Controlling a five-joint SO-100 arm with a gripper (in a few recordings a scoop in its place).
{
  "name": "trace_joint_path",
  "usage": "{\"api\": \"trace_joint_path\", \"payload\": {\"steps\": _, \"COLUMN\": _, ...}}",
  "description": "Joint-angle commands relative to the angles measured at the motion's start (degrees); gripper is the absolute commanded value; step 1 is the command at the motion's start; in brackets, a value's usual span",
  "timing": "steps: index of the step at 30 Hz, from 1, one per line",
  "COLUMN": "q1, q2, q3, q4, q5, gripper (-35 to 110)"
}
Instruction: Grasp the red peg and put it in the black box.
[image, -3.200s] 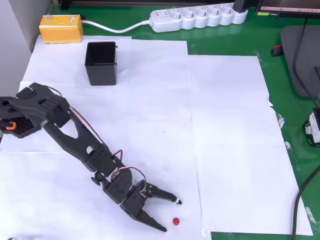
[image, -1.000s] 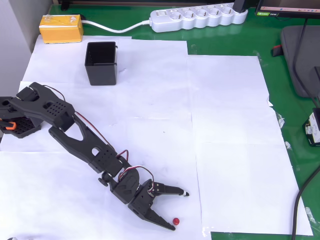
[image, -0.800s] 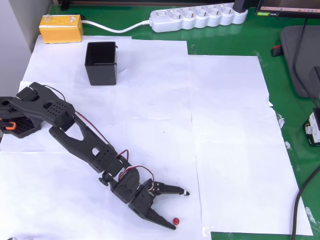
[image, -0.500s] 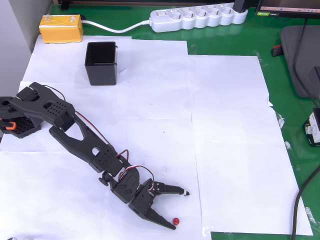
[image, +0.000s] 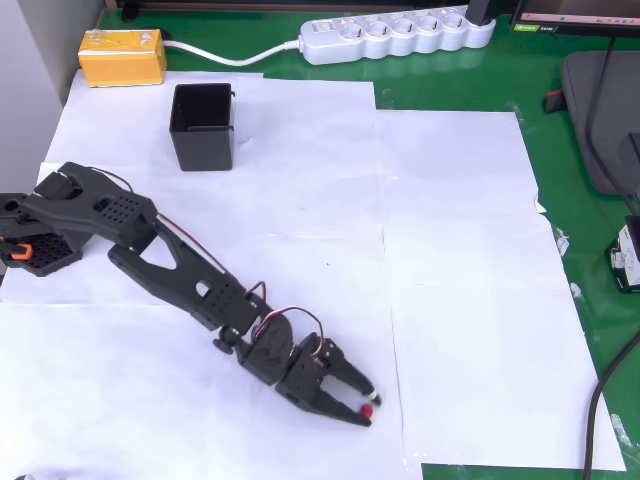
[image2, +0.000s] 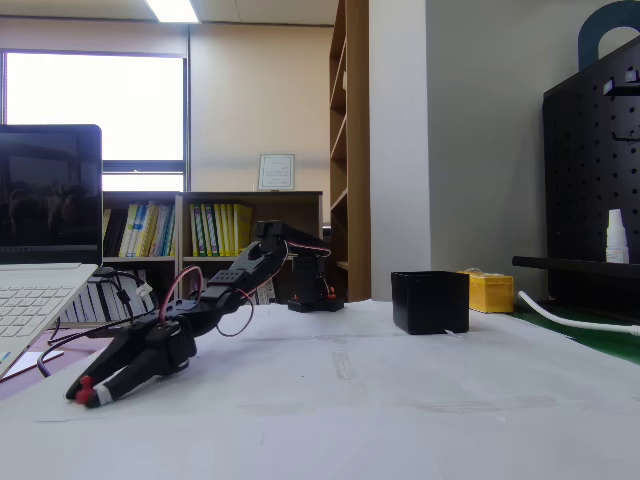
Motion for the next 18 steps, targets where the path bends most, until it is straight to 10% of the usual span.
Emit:
{"api": "trace_joint_path", "payload": {"steps": 1, "q1": 2.0, "q2": -0.3, "q3": 1.1, "q4": -0.9, "q5": -0.7, "gripper": 0}}
{"api": "trace_joint_path", "payload": {"steps": 18, "q1": 1.7, "q2": -12.6, "q3": -6.3, "q4": 9.5, "q5": -0.3, "gripper": 0}}
